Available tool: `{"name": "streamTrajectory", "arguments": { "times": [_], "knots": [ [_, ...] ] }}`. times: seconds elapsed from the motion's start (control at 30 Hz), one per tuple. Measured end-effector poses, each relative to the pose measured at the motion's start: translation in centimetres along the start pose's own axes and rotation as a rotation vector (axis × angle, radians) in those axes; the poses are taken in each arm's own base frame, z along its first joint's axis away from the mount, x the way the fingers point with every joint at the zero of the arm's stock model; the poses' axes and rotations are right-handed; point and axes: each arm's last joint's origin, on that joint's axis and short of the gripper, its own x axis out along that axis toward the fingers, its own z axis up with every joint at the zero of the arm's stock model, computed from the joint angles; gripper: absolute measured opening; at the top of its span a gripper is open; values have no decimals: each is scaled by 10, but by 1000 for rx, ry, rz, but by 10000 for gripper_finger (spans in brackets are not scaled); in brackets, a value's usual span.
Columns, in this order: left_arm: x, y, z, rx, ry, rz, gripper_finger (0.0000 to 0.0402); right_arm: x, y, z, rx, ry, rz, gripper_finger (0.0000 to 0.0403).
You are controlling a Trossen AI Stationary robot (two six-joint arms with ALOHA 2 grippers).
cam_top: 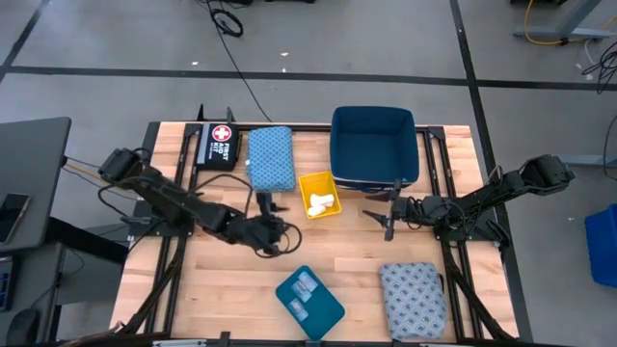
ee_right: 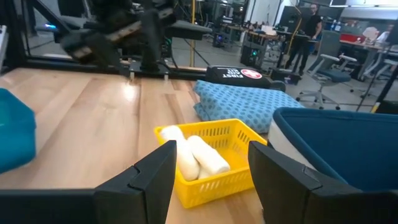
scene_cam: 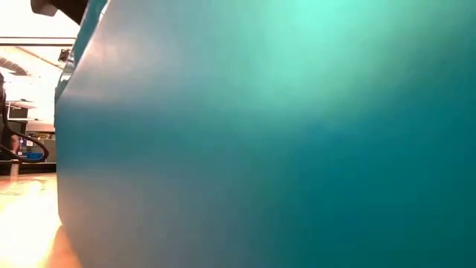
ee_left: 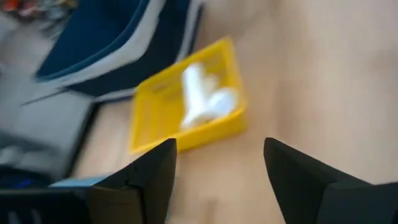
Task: Pick & place medical supplies in basket/bin
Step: Put the blue patient gown into the blue and white bin
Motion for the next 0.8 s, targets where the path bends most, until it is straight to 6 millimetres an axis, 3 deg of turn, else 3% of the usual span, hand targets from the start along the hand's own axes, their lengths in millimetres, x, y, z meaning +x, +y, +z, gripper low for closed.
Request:
{"name": "streamTrajectory", "arguments": {
  "times": [0.2, 0.5, 0.8],
  "knots": [
    [15, 19, -21, 98, 189, 126, 271, 0, 0, -1, -23, 7, -14, 208],
    [37, 46, -43, 125, 380, 163, 301, 0, 0, -1, -59, 13, -14, 208],
    [65, 43, -64, 242, 507, 162, 304, 0, -1, -6, -89, 62, -57, 208]
  ]
}}
